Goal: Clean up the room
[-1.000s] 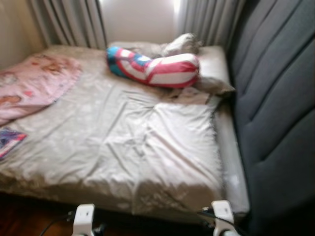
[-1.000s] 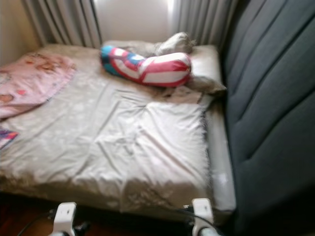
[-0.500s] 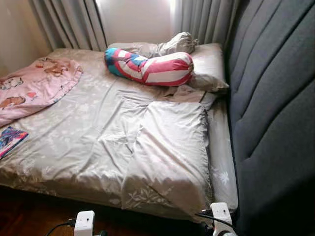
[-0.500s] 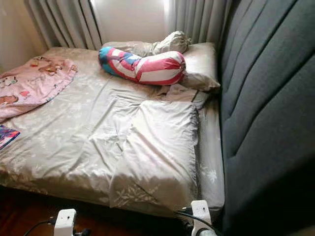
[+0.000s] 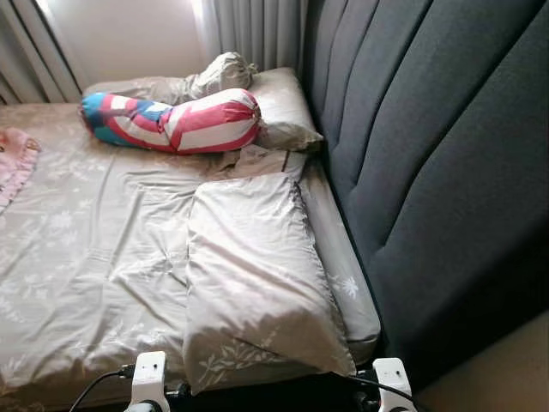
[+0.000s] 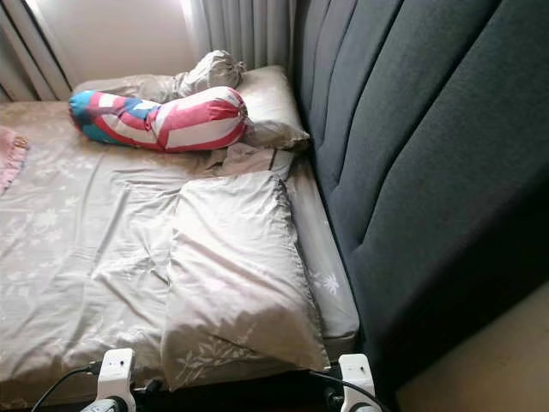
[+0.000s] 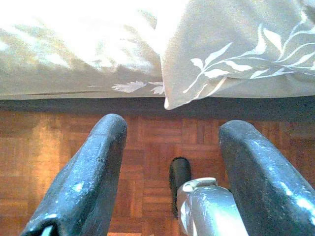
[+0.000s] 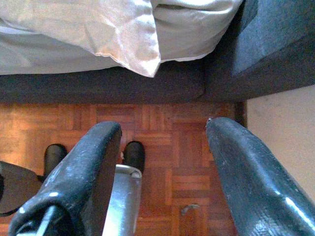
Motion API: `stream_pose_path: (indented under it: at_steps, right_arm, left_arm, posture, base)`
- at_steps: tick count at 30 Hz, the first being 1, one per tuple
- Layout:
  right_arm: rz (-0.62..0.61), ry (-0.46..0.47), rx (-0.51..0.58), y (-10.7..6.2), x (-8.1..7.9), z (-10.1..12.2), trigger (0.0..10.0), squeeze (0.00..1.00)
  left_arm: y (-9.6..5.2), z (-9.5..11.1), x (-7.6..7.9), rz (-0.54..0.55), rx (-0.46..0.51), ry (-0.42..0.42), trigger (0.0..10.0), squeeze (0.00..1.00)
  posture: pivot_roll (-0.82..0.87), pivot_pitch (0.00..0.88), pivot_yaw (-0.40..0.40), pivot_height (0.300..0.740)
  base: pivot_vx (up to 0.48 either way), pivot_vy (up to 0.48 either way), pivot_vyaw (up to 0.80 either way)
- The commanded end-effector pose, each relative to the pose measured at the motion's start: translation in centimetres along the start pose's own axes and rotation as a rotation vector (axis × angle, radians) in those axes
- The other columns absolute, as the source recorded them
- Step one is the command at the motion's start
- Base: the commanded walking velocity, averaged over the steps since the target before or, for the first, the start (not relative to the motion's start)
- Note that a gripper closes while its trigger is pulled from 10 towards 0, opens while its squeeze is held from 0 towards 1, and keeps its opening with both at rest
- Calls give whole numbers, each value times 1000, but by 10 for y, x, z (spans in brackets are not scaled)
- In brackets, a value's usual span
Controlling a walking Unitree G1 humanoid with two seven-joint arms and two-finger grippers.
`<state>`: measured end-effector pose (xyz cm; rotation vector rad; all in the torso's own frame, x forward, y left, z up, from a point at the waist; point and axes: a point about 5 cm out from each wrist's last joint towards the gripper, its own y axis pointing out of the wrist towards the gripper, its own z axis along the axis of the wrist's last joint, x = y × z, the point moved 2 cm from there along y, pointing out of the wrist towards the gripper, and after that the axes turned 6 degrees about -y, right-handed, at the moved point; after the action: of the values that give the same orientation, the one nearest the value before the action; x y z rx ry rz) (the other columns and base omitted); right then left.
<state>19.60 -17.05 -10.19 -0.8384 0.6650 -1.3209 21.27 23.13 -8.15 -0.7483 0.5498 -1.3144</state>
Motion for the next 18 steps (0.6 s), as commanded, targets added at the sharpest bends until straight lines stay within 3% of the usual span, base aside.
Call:
stream_pose_path:
  at_steps: [1,18]
  right_arm:
    - [10,-1,29,1,-5,9,10000,0]
    - [11,5,39,2,-5,11,10000,0]
  left_arm:
    - [-4,-14,-8,25,-46,1,10000,0]
    - [-3,-11,-9,29,-26,-9,10000,0]
  posture:
    - [22,0,-20,740]
    - [14,0,-15,740]
  base:
    - [0,0,0]
    - [0,0,0]
